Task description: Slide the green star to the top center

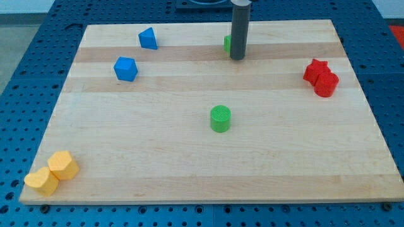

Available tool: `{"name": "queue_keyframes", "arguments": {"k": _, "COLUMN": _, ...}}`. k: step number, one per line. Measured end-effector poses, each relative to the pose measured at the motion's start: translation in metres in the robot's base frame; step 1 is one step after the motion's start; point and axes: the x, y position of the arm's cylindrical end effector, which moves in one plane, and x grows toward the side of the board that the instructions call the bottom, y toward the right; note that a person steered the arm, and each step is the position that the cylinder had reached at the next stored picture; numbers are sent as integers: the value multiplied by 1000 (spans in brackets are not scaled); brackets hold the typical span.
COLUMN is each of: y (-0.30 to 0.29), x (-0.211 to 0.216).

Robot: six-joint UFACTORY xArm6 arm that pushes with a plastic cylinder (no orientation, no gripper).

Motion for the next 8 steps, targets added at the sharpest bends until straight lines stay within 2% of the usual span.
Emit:
{"name": "queue_keyframes", "arguments": {"k": 2, "y": -19, "x": -4}}
{"name": "queue_keyframes", "arguments": {"k": 4, "y": -23, "x": -28}}
{"name": "queue_keyframes", "arguments": {"k": 6, "y": 3, "x": -34}}
{"name": "queue_keyframes", "arguments": {"k": 8, "y": 6, "x": -64}}
